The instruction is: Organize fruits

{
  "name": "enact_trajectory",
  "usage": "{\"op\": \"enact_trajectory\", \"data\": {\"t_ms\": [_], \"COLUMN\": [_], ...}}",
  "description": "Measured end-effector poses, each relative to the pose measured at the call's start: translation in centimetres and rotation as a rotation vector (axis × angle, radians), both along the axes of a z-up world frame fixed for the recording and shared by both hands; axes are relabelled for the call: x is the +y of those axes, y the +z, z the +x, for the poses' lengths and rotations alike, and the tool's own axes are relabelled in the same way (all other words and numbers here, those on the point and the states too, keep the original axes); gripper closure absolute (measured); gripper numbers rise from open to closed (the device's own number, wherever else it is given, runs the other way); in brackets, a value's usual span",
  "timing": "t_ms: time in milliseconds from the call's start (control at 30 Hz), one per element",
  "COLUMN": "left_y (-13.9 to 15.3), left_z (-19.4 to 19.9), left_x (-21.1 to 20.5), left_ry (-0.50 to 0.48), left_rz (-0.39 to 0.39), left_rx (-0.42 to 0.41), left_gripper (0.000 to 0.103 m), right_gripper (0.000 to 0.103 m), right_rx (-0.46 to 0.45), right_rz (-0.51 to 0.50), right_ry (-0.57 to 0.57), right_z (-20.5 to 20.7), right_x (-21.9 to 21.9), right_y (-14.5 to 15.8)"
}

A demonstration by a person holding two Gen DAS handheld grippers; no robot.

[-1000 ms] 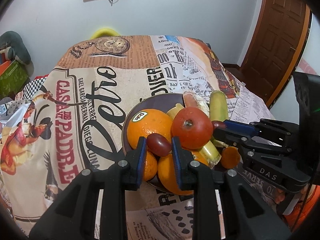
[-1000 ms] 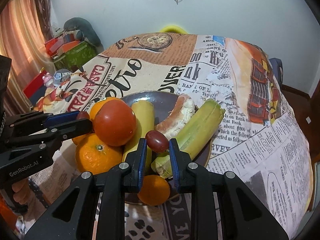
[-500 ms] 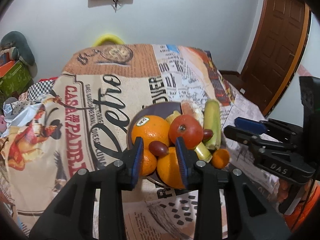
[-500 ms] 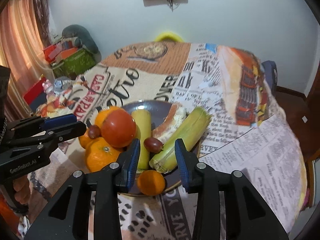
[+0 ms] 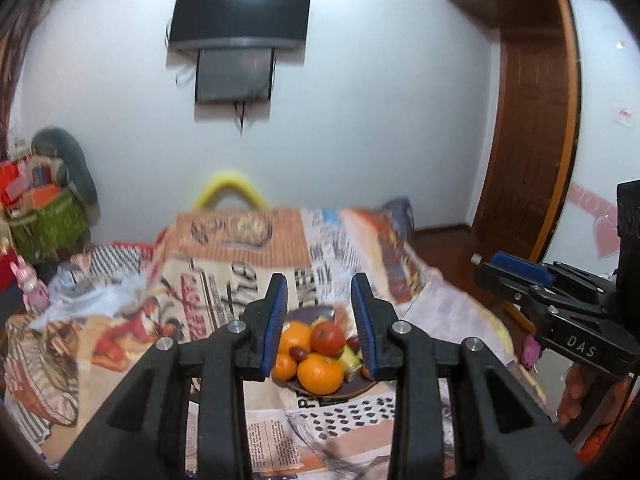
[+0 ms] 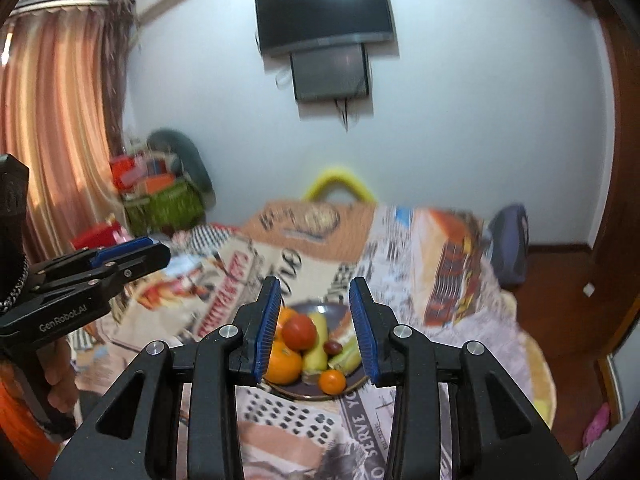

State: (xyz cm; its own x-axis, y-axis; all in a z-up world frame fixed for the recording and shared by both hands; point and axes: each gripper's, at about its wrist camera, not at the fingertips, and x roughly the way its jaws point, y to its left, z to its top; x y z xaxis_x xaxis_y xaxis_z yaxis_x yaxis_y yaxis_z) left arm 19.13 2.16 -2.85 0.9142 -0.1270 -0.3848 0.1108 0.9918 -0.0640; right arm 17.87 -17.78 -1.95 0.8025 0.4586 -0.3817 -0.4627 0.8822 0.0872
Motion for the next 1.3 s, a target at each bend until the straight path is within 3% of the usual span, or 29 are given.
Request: {"op": "enact_trajectory", "data": {"t_ms": [167, 233, 333, 433, 567, 900, 1300], "left_y": [3.2, 4.0, 5.1, 5.5, 5.5, 5.1, 4.7], "left_z": [-5.1, -6.7, -9.3, -10.6, -11.8, -12.5, -13.2], "left_x": [-0.7, -0.8, -0.9, -1.0, -1.3, -0.9, -1.0], "left_ry": [-0.003, 0.007, 0.013, 0.019, 0.035, 0.058, 0.066], "left_rz": [0.004, 0.005, 0.002, 0.0, 0.015, 0.01, 0.029], "left_rx": [-0.102, -0.136, -0.186, -0.204, -0.222, -0.23, -0.243], "left_gripper": [0.068, 0.056, 0.052, 0.042, 0.036, 0.007, 0.002], "right_gripper": [0.07, 0.069, 0.064, 0.049, 0.032, 0.003, 0.0], "right_rx": [-0.112, -0.132, -0.157, -0.187, -0.204, -0.222, -0.212], "right_rz": [0.046, 0.062, 0.068, 0.065, 0.075, 0.066, 0.07], "right_ry": [-0.022, -0.02, -0.027, -0.047, -0.069, -0.123, -0.127], "right_z": [-4.7, -5.7, -7.2, -8.2, -8.9, -9.3, -10.4], "right_x": [-0.4, -0.6, -0.6, -0.6, -0.7, -0.4, -0.8], "right_y": [2.8, 3.2, 3.6, 3.6, 3.4, 3.4, 3.2]}}
